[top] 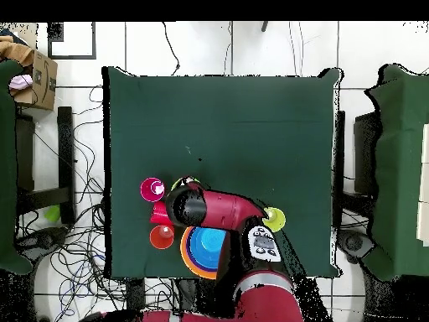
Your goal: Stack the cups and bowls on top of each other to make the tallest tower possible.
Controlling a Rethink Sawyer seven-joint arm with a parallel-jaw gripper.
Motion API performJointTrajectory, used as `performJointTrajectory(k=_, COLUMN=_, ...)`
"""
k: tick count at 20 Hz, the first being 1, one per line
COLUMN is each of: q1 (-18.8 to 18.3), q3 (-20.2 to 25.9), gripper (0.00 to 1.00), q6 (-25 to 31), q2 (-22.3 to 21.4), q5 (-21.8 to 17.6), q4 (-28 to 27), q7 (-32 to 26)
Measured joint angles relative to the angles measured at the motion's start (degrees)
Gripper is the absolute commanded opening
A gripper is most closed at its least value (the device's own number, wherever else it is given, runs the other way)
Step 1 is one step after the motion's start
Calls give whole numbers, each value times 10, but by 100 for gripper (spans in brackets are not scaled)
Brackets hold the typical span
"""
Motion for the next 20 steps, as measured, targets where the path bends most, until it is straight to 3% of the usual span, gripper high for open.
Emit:
performJointTrajectory(k=9, q1=1, q3=-1, gripper=100, q6=0, q2=32, q5=-14, q4=0, q7=0)
performJointTrajectory(k=20, q1=6, q3=-4, gripper=100, q6=0, q2=35, q5=-14, q4=-3, q7=0)
